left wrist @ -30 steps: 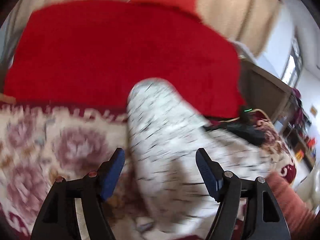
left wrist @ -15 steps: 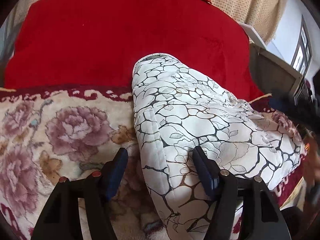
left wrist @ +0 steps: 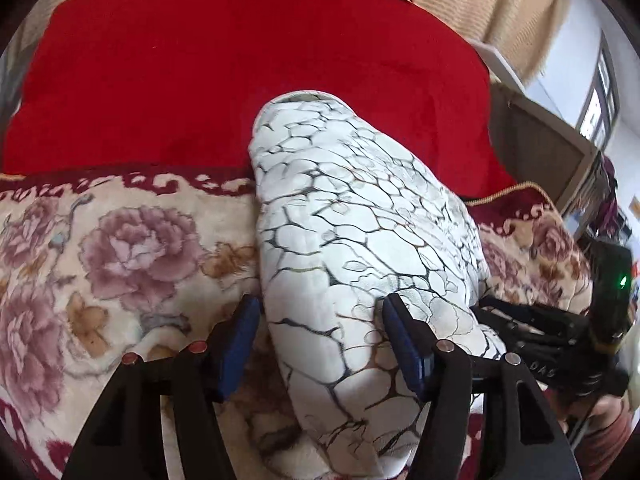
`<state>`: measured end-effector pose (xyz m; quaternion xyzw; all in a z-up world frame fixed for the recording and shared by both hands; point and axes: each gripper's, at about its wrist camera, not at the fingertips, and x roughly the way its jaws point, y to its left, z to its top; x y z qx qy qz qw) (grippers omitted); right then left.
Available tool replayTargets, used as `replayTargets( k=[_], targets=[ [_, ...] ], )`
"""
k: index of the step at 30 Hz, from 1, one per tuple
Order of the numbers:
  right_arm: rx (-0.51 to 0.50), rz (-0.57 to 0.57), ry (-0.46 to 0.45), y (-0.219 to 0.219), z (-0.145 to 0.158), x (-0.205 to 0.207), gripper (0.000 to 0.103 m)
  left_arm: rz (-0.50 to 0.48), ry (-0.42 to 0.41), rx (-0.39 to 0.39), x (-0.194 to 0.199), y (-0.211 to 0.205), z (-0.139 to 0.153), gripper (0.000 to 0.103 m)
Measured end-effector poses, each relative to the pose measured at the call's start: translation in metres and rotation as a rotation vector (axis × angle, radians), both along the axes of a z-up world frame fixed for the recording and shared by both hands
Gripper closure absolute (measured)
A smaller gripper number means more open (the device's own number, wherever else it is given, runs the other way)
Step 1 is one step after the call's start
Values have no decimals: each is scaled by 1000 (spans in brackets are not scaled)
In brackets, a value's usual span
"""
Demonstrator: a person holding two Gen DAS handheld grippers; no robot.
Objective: Fold large clothes
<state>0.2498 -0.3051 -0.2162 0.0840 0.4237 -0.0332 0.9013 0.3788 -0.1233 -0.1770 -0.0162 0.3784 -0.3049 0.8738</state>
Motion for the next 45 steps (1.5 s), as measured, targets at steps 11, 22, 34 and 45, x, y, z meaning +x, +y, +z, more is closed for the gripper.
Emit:
replayTargets(
  k=[11, 22, 34, 45],
  targets=[
    [-27, -6, 14, 10, -4, 10, 63, 92, -102, 102, -21, 4, -2, 27],
    [194, 36, 46, -13, 77, 40, 62, 111, -168, 154, -29, 3, 7, 27],
    [221, -110, 252, -52, -2, 183, 60, 91, -160, 121, -26, 4, 4, 27],
    [171, 45, 59, 8, 88, 191, 57, 99, -179, 136, -31, 3, 5, 27]
  ],
)
